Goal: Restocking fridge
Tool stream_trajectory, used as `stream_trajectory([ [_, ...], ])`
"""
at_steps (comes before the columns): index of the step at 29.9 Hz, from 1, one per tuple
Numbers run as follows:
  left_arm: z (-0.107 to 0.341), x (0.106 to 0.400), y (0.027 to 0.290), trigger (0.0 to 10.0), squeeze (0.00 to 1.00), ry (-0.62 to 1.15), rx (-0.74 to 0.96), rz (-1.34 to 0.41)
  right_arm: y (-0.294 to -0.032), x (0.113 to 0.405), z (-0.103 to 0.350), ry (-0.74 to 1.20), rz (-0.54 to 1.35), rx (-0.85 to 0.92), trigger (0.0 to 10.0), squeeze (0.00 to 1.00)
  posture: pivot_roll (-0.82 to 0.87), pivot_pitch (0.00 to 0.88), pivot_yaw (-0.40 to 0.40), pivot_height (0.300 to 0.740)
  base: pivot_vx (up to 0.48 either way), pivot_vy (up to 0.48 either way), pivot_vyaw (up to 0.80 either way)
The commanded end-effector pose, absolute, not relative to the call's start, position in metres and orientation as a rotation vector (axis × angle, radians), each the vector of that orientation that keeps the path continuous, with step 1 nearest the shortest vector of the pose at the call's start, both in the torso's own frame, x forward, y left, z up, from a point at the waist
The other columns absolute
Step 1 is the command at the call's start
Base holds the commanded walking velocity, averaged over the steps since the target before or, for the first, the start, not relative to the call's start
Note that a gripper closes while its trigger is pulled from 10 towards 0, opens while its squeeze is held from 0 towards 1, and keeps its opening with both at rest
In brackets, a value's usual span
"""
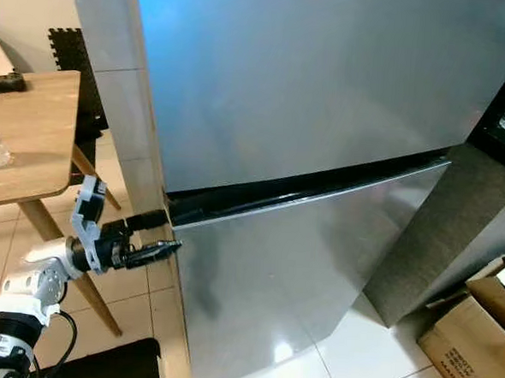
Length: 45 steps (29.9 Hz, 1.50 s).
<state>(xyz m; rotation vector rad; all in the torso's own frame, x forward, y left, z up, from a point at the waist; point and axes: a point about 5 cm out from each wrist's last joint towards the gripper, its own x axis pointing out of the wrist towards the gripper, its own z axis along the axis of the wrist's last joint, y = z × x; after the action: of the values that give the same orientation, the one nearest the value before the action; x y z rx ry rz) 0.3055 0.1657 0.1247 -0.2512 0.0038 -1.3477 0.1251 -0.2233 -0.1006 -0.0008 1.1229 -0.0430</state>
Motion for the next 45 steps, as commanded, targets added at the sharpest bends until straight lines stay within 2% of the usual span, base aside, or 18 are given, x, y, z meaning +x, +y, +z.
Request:
stream_trajectory([
  [1, 0.116, 0.300, 0.143, 10.0, 0.00, 0.057, -0.269, -1.440, -0.223, 0.122, -0.102, 1.134, -0.042, 0.000, 10.0, 0.00, -0.07, 0.000, 0.004, 0.740, 0.000, 0.000, 0.00],
  [9, 0.114, 0.295, 0.135, 10.0, 0.00, 0.071, -0.284, -1.478, -0.224, 0.122, -0.101, 1.135, -0.042, -0.007, 10.0, 0.00, -0.07, 0.000, -0.001, 0.740, 0.000, 0.000, 0.00],
  [12, 0.095, 0.274, 0.120, 10.0, 0.00, 0.177, -0.332, -1.601, -0.225, 0.122, -0.101, 1.136, -0.040, -0.014, 10.0, 0.00, -0.07, 0.000, 0.000, 0.740, 0.000, 0.000, 0.00],
  [15, 0.079, 0.266, 0.119, 10.0, 0.00, 0.249, -0.331, -1.601, -0.225, 0.122, -0.101, 1.136, -0.040, -0.014, 10.0, 0.00, -0.07, 0.000, 0.004, 0.740, 0.000, 0.000, 0.00],
  [21, 0.032, 0.259, 0.144, 10.0, 0.00, 0.449, -0.413, -1.336, -0.224, 0.122, -0.102, 1.138, -0.040, -0.013, 10.0, 0.00, -0.07, 0.000, 0.005, 0.740, 0.000, 0.000, 0.00],
  [23, 0.026, 0.255, 0.149, 10.0, 0.00, 0.481, -0.422, -1.307, -0.224, 0.121, -0.102, 1.139, -0.040, -0.013, 10.0, 0.00, -0.08, 0.000, 0.006, 0.740, 0.000, 0.000, 0.00],
  [27, -0.009, 0.223, 0.167, 10.0, 0.00, 0.681, -0.475, -1.173, -0.225, 0.121, -0.102, 1.140, -0.044, -0.012, 10.0, 0.00, -0.07, 0.000, 0.005, 0.740, 0.000, 0.000, 0.00],
  [33, -0.033, 0.201, 0.176, 10.0, 0.00, 0.801, -0.488, -1.030, -0.225, 0.120, -0.102, 1.143, -0.044, -0.014, 10.0, 0.00, -0.07, 0.000, 0.003, 0.740, 0.000, 0.000, 0.00],
  [36, -0.057, 0.183, 0.188, 10.0, 0.00, 0.907, -0.462, -0.766, -0.225, 0.120, -0.102, 1.145, -0.044, -0.017, 10.0, 0.00, -0.07, 0.000, 0.003, 0.740, 0.000, 0.000, 0.00],
  [37, -0.057, 0.183, 0.188, 10.0, 0.00, 0.907, -0.462, -0.766, -0.225, 0.120, -0.102, 1.145, -0.044, -0.017, 10.0, 0.00, -0.07, 0.000, 0.003, 0.740, 0.000, 0.000, 0.00],
  [38, -0.069, 0.172, 0.199, 10.0, 0.00, 0.947, -0.404, -0.544, -0.225, 0.120, -0.102, 1.147, -0.043, -0.020, 10.0, 0.00, -0.07, 0.000, 0.001, 0.740, 0.000, 0.000, 0.00],
  [39, -0.069, 0.172, 0.199, 10.0, 0.00, 0.947, -0.404, -0.544, -0.225, 0.120, -0.102, 1.147, -0.043, -0.020, 10.0, 0.00, -0.07, 0.000, 0.001, 0.740, 0.000, 0.000, 0.00],
  [40, -0.074, 0.167, 0.205, 10.0, 0.00, 0.959, -0.388, -0.426, -0.225, 0.120, -0.102, 1.147, -0.043, -0.020, 10.0, 0.00, -0.07, 0.000, 0.001, 0.740, 0.000, 0.000, 0.00],
  [41, -0.074, 0.167, 0.205, 10.0, 0.00, 0.959, -0.388, -0.426, -0.225, 0.120, -0.102, 1.147, -0.043, -0.020, 10.0, 0.00, -0.07, 0.000, 0.001, 0.740, 0.000, 0.000, 0.00],
  [43, -0.085, 0.149, 0.217, 10.0, 0.00, 1.022, -0.367, -0.232, -0.225, 0.121, -0.102, 1.148, -0.044, -0.022, 10.0, 0.00, -0.07, 0.000, 0.000, 0.740, 0.000, 0.000, 0.00],
  [45, -0.092, 0.134, 0.220, 10.0, 0.00, 1.070, -0.346, -0.166, -0.225, 0.120, -0.102, 1.150, -0.046, -0.024, 10.0, 0.00, -0.07, 0.000, 0.002, 0.740, 0.000, 0.000, 0.00],
])
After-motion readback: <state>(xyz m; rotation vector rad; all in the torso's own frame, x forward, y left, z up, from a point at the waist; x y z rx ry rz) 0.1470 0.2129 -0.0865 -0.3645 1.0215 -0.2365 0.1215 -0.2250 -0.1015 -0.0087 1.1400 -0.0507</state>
